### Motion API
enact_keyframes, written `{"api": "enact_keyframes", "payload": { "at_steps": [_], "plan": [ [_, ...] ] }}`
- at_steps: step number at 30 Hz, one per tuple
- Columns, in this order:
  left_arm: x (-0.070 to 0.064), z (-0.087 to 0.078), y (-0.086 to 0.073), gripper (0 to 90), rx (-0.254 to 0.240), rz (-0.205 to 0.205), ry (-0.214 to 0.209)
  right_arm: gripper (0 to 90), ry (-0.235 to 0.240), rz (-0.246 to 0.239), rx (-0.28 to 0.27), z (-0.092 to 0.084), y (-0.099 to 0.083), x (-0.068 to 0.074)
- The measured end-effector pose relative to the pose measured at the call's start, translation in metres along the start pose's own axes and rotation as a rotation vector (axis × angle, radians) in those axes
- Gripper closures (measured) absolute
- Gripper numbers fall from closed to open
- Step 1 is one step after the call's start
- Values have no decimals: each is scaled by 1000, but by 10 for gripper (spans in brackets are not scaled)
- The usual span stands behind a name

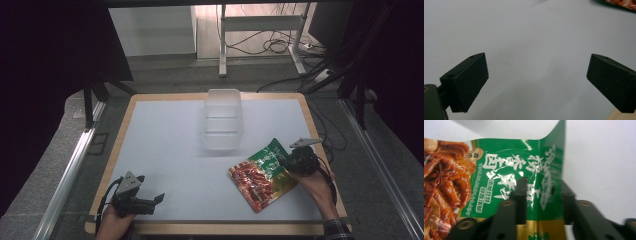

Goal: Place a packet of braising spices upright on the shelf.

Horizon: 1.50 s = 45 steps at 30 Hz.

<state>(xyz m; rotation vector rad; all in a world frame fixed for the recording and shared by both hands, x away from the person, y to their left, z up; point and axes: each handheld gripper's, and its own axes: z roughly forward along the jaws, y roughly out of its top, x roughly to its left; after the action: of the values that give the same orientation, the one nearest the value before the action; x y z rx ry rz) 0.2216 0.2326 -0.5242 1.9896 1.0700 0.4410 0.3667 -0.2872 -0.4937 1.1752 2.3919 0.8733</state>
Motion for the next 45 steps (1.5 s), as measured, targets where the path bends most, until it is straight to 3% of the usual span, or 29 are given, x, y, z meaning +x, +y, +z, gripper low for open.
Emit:
{"api": "enact_keyframes", "payload": {
  "at_steps": [1, 2, 4, 8, 14, 21, 25, 35, 39, 45],
  "plan": [
    [0, 0, 0, 38, 0, 0, 0, 746, 0, 0, 0, 0, 0, 0],
    [0, 0, 0, 38, 0, 0, 0, 837, -8, -6, -16, -3, 2, 1],
    [0, 0, 0, 38, 1, 1, 2, 885, -25, -17, -19, -4, 3, 3],
    [0, 0, 0, 38, 0, -1, 2, 891, -31, -29, -20, -5, 5, 5],
    [1, 0, 0, 38, -3, -7, 0, 892, -17, -7, -24, -7, 6, 4],
    [1, 0, 0, 38, -4, -11, 1, 892, 0, -22, -68, -22, 11, 8],
    [1, 0, 0, 38, -6, -14, 2, 892, 24, 5, -92, -32, 15, 10],
    [1, -1, -1, 37, -11, -19, 4, 892, 48, 0, -131, -53, 24, 15],
    [1, -1, -1, 37, -11, -16, 6, 892, 81, 9, -144, -64, 31, 16],
    [1, -1, -1, 37, -10, -11, 7, 893, 170, 9, -179, -81, 49, 23]
  ]
}}
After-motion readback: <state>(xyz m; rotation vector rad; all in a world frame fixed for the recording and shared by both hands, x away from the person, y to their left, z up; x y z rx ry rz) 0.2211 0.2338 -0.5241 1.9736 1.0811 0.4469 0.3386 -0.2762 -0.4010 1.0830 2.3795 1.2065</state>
